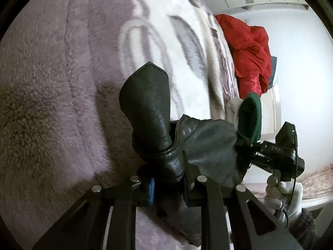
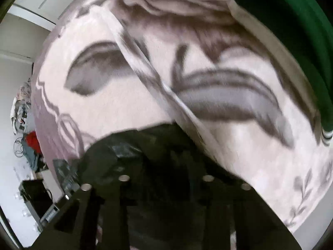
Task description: Fold large clothes
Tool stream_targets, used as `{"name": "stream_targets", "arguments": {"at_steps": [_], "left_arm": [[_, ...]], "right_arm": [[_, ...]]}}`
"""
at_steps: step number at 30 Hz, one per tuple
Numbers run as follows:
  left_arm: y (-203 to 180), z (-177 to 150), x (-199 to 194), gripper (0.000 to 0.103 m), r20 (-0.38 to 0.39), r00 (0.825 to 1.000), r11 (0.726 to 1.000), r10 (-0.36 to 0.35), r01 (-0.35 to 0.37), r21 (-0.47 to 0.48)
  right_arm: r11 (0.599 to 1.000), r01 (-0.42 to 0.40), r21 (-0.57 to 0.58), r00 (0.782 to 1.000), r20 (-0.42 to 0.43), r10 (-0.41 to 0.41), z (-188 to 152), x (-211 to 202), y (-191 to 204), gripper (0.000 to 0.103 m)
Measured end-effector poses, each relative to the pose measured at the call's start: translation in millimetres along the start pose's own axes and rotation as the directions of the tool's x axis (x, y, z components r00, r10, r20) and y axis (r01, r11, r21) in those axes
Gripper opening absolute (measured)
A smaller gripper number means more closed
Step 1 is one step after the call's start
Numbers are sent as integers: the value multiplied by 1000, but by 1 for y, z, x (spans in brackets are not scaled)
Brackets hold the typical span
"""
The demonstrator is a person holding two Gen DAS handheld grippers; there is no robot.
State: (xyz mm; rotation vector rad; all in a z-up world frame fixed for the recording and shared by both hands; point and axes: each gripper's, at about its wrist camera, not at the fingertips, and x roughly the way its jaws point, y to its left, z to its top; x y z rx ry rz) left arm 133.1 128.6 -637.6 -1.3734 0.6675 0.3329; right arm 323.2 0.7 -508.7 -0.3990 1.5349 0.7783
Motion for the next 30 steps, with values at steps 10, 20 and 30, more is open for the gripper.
{"name": "stream_targets", "arguments": {"at_steps": [10, 20, 30], "left_arm": [[-2, 10, 14, 29, -83, 996, 1000, -6, 4, -18], [-68, -7, -13, 92, 22, 940, 897, 339, -330, 295], [-68, -18, 14, 94, -31, 892, 838, 450, -411, 358]], "right_arm": [[996, 39, 77, 995, -98, -31, 14, 22, -11, 36], [1000, 25, 16, 991, -129, -23, -85, -41, -4, 50], [979, 200, 49, 924, -342, -171, -85, 82, -12, 49]]}}
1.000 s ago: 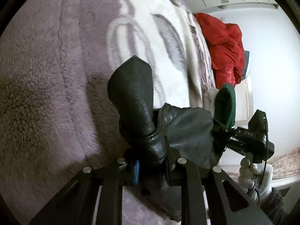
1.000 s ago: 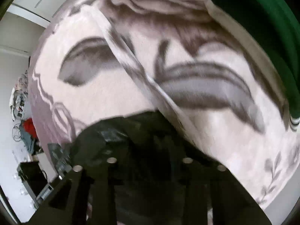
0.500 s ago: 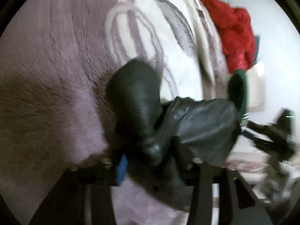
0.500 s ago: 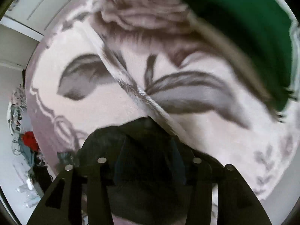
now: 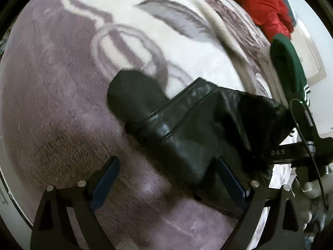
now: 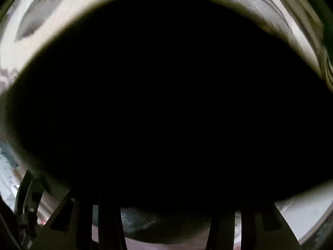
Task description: Fold large clothes
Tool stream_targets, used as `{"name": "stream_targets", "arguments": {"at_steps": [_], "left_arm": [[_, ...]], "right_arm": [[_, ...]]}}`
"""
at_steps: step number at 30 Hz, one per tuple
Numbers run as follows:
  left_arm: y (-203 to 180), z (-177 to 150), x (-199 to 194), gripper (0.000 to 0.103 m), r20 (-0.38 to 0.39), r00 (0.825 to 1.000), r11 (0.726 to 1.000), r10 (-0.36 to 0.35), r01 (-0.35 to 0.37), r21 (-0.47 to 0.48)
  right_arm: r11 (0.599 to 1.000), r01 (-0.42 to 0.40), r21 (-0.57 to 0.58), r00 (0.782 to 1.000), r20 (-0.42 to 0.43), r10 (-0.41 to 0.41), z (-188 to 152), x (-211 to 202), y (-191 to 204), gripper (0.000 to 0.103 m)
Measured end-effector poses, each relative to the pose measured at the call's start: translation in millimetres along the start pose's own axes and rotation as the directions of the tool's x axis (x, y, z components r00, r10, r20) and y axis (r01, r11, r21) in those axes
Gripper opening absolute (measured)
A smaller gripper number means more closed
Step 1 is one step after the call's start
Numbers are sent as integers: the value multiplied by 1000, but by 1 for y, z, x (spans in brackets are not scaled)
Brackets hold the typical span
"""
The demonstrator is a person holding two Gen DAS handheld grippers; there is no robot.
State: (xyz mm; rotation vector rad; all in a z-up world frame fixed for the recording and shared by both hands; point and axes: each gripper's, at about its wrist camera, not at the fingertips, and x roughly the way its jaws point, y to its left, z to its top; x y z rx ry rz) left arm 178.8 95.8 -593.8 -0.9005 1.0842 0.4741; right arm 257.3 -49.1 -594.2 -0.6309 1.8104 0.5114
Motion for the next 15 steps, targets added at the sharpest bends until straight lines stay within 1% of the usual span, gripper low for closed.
{"name": "stream_targets", "arguments": {"at_steps": [2, 3, 5, 6, 7, 8, 9, 10, 11, 12, 13, 14, 15], "left_arm": [[-2, -1, -3, 94, -7, 1000, 1000, 2, -2, -7], [-5, -1, -5, 94, -3, 1000, 1000, 3, -3, -1], [-7, -3, -11, 94, 5, 1000, 1000, 9, -10, 28], [-8, -5, -14, 94, 9, 1000, 999, 14, -14, 41], [-10, -6, -16, 94, 9, 1000, 998, 18, -18, 59], [-11, -7, -17, 94, 8, 1000, 997, 27, -27, 70], [-10, -6, -20, 94, 13, 1000, 997, 29, -30, 74], [-12, -5, -25, 94, 20, 999, 997, 30, -32, 77], [-16, -3, -29, 94, 24, 999, 996, 36, -38, 81], [-20, 1, -30, 94, 24, 999, 995, 44, -46, 85], [-25, 6, -32, 94, 24, 999, 995, 49, -50, 88], [-33, 14, -33, 94, 30, 999, 995, 42, -44, 92], [-37, 18, -33, 94, 32, 999, 994, 37, -40, 98]], "right_arm": [[1000, -25, -11, 1000, -13, 24, -4, -11, -5, 48], [999, -38, -23, 999, -22, 37, -8, -24, -6, 48], [995, -99, -30, 995, 16, 99, -17, -58, -13, 48], [987, -160, -14, 985, 66, 161, -23, -80, -20, 49], [977, -215, 2, 970, 119, 214, -26, -100, -28, 49], [967, -254, 16, 955, 164, 248, -26, -111, -34, 49], [948, -317, 25, 923, 238, 302, -24, -124, -41, 49], [933, -360, 13, 895, 288, 341, -17, -125, -46, 49], [931, -366, 11, 891, 294, 347, -8, -117, -46, 49], [938, -346, 28, 904, 279, 325, 9, -95, -46, 49], [941, -335, 49, 920, 233, 315, 26, -67, -47, 49], [938, -339, 76, 924, 212, 317, 30, -51, -48, 49], [933, -345, 102, 924, 211, 319, 33, -48, -50, 49]]}}
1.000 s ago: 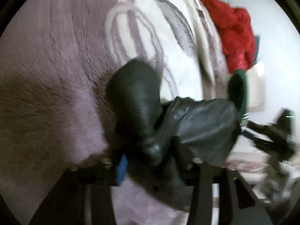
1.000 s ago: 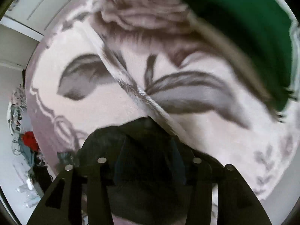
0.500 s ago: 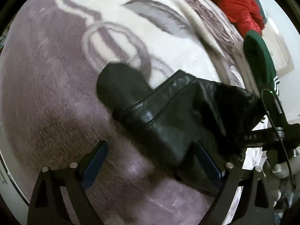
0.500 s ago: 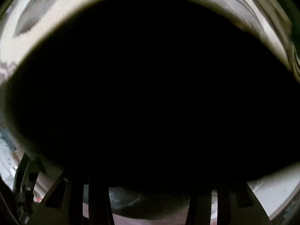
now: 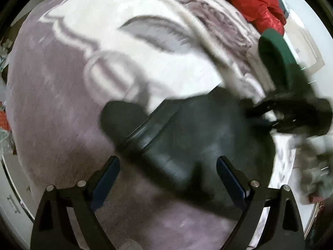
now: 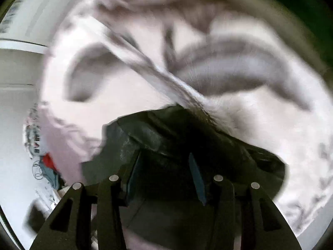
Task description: Fold large clothes
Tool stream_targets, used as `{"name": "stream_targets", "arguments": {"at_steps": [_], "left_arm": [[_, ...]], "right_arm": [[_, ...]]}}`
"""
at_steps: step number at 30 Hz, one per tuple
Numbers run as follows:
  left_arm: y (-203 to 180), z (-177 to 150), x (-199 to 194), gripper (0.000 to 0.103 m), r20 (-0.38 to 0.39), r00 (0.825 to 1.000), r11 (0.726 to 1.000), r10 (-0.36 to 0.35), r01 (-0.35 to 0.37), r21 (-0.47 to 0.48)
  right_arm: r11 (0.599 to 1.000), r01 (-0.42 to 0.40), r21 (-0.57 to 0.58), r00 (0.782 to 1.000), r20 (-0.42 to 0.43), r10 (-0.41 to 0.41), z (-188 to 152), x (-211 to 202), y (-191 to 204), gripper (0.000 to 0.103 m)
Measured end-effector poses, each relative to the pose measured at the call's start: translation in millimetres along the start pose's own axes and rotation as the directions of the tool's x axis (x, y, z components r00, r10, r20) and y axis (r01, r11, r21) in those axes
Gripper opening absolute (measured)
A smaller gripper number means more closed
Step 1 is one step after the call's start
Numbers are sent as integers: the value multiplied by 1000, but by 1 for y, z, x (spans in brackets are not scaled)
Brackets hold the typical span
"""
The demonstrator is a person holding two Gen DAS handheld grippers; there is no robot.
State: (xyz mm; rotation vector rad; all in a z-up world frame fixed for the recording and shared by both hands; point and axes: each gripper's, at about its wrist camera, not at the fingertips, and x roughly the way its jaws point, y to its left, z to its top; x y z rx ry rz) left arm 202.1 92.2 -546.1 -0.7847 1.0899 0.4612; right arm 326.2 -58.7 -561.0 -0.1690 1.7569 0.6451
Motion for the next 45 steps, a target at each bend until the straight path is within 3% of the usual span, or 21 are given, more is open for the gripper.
{"name": "stream_targets", "arguments": {"at_steps": [2, 5, 6, 8, 12, 14, 19, 24, 27, 29, 32, 33, 34, 37, 39, 42, 44, 45], "left_arm": [[-19, 20, 0, 94, -5, 1000, 999, -1, 1, 34], [-58, 44, 14, 94, -36, 999, 992, -35, 39, 123], [-69, 47, 22, 94, -55, 998, 987, -35, 44, 158], [-94, 52, 47, 94, -101, 995, 966, 8, 18, 259], [-110, 55, 79, 97, -137, 989, 944, 48, 0, 330], [-112, 56, 89, 98, -171, 984, 939, 39, 22, 342], [-114, 51, 103, 99, -164, 983, 930, 78, -12, 368], [-115, 57, 108, 101, -178, 981, 933, 78, -9, 359], [-116, 56, 95, 100, -171, 983, 933, 69, -4, 359], [-112, 54, 70, 100, -125, 991, 939, 51, -5, 343], [-81, 39, 17, 100, -38, 999, 964, -7, 17, 266], [-69, 32, 6, 100, -28, 999, 972, -21, 27, 232], [-50, 20, -3, 100, -41, 998, 982, -53, 59, 181], [0, -14, 4, 100, -148, 979, 990, -137, 139, 1], [22, -34, 16, 100, -177, 969, 983, -173, 160, -88], [43, -53, 43, 100, -175, 939, 941, -296, 256, -222], [46, -58, 58, 100, -131, 923, 912, -361, 319, -259], [45, -58, 60, 100, -111, 920, 905, -375, 338, -260]], "right_arm": [[1000, -18, 9, 1000, 5, 18, 0, -23, 3, 49], [995, -95, 29, 988, 122, 91, -27, -85, -8, 49], [996, -78, 33, 985, 157, 72, -41, -101, -17, 49], [997, -35, 75, 989, 148, 24, -66, -109, -37, 51], [969, -41, 246, 999, 24, 36, -91, -62, -86, 51], [958, -42, 282, 999, 37, 33, -93, -34, -97, 49], [946, 37, 322, 999, 4, -40, -82, 2, -99, 50], [945, 41, 324, 999, -8, -40, -83, 7, -101, 50], [954, -12, 300, 1000, -11, 16, -83, -4, -100, 51], [956, -91, 278, 996, 14, 90, -90, -21, -102, 55], [928, -267, 261, 963, 101, 249, -114, -47, -115, 64], [909, -328, 257, 943, 145, 300, -127, -56, -124, 70], [901, -352, 255, 933, 167, 318, -134, -61, -131, 79], [870, -427, 245, 900, 208, 383, -160, -53, -158, 81], [826, -496, 269, 867, 208, 453, -173, -25, -174, 82], [755, -574, 316, 818, 198, 540, -176, 28, -199, 82], [699, -636, 327, 770, 201, 606, -170, 61, -203, 82], [657, -681, 323, 729, 221, 648, -167, 71, -203, 82]]}}
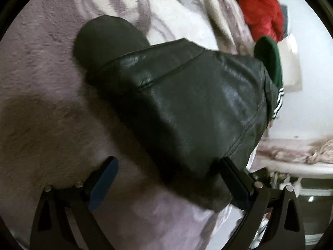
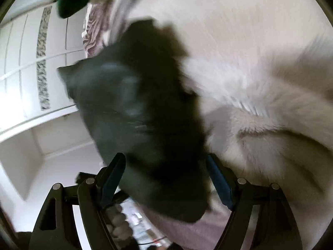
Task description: Fold large clothes
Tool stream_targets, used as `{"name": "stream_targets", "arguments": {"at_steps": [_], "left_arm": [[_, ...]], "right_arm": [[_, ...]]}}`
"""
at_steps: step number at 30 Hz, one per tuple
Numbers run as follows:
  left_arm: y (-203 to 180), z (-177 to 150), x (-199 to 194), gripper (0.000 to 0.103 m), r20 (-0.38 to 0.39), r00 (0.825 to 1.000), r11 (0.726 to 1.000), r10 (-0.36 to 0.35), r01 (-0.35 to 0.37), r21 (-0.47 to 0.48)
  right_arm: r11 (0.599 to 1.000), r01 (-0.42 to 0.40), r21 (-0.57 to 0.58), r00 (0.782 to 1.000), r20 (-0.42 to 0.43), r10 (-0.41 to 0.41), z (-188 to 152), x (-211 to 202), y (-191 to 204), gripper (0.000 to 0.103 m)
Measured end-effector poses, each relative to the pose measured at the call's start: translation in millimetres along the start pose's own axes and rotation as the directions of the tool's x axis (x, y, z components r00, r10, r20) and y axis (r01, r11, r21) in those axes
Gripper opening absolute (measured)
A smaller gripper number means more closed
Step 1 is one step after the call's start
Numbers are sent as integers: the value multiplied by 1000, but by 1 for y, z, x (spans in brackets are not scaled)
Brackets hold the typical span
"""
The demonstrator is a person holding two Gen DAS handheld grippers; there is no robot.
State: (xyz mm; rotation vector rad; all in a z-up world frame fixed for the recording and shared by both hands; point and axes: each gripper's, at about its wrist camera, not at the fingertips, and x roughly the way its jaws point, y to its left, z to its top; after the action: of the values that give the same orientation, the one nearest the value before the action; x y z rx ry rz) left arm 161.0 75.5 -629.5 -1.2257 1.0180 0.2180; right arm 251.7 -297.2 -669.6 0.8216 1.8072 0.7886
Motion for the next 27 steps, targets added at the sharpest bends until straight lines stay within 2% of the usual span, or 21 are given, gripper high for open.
{"name": "stream_targets", "arguments": {"at_steps": [2, 3, 8, 11, 14, 15, 16, 18, 19, 22, 27], "left_arm": [[-2, 7, 8, 100, 18, 999, 999, -33, 33, -9], [-2, 9, 9, 100, 29, 998, 999, -50, 50, -10], [-10, 27, 17, 100, 92, 990, 993, -110, 112, -20], [-17, 36, 17, 97, 144, 978, 988, -154, 155, -2], [-18, 44, 14, 80, 187, 969, 987, -160, 159, 21], [-19, 47, 14, 66, 195, 967, 987, -163, 162, 24], [-17, 49, 11, 49, 212, 963, 986, -163, 163, 21], [-12, 52, 4, 36, 224, 959, 984, -174, 176, 13], [-11, 54, 0, 36, 225, 957, 982, -185, 188, 9], [-23, 56, -7, 33, 223, 958, 984, -179, 174, 40], [-50, 60, -22, 33, 221, 956, 980, -194, 181, 79]], "right_arm": [[997, -81, -12, 997, -10, 81, 8, 15, 2, 83], [995, -95, -20, 995, -20, 94, 11, 21, 5, 84], [994, -84, -75, 992, -99, 77, 26, 62, 23, 89], [994, -85, -69, 991, -110, 77, 32, 76, 31, 90], [995, -83, -60, 995, -67, 79, 35, 84, 40, 88], [994, -84, -63, 996, -46, 81, 33, 83, 42, 78], [994, -93, -64, 996, -25, 91, 32, 82, 45, 63], [992, -98, -76, 995, 11, 99, 27, 81, 57, 54], [991, -99, -86, 995, 23, 102, 24, 81, 63, 48], [990, -105, -99, 993, 47, 110, 12, 78, 80, 43], [982, -130, -141, 989, 57, 139, 5, 72, 115, 40]]}}
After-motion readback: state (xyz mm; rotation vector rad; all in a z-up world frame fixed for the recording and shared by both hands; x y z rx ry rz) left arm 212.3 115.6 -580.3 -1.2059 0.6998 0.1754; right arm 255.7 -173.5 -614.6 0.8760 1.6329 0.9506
